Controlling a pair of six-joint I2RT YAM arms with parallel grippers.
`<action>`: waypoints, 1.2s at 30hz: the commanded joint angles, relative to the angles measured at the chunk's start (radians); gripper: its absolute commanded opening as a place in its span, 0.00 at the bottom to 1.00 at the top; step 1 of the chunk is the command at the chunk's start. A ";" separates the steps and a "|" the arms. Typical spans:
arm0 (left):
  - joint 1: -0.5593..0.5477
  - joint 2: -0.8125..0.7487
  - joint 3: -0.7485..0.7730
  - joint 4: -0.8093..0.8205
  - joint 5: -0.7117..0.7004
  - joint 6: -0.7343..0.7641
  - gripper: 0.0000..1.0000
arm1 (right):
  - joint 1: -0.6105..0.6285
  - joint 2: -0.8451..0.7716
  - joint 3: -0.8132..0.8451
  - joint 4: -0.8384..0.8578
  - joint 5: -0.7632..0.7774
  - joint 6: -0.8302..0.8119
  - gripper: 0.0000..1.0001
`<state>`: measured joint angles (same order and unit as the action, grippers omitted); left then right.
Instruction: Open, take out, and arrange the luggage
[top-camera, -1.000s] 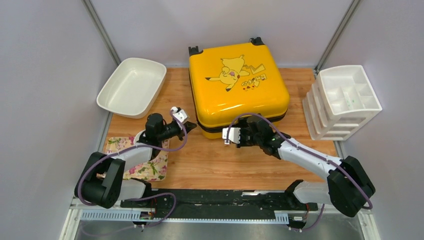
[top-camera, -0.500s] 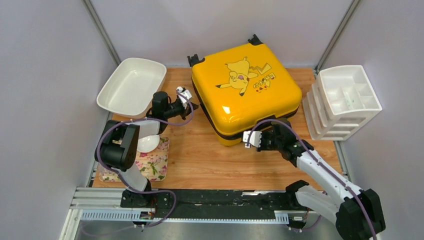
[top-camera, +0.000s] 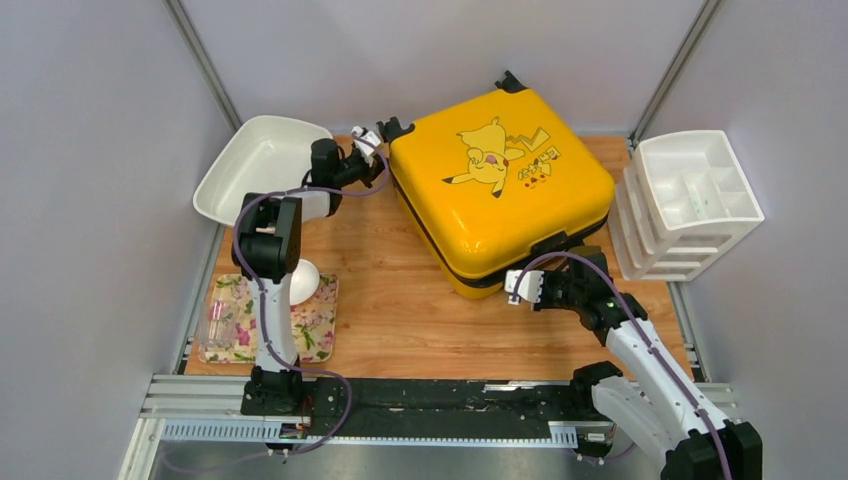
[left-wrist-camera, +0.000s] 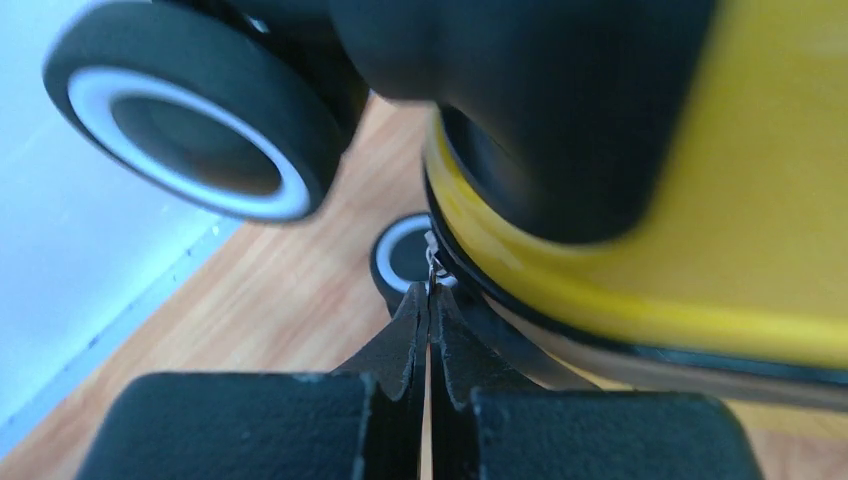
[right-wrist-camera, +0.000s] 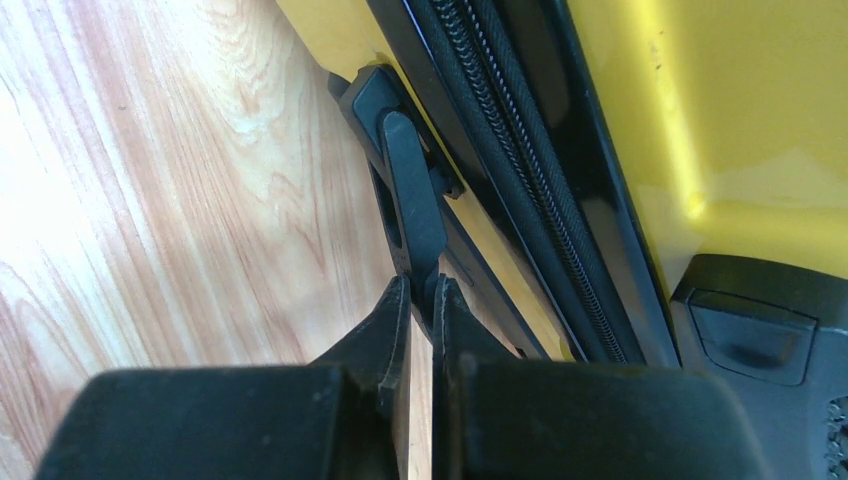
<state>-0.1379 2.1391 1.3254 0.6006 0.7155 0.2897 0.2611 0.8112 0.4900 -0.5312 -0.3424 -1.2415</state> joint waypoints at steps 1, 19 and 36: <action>0.041 0.108 0.185 0.143 -0.056 -0.009 0.00 | -0.065 -0.021 -0.042 -0.299 0.171 0.037 0.00; -0.003 0.172 0.188 0.369 0.029 0.046 0.45 | -0.074 -0.027 0.108 -0.400 0.079 0.085 0.66; 0.175 -0.136 0.478 -0.667 -0.135 -0.177 0.50 | -0.089 -0.058 0.421 -0.523 0.002 0.636 0.60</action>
<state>0.0582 1.9263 1.4158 0.3065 0.7044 0.2855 0.1883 0.7631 0.8249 -1.0702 -0.3317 -0.8413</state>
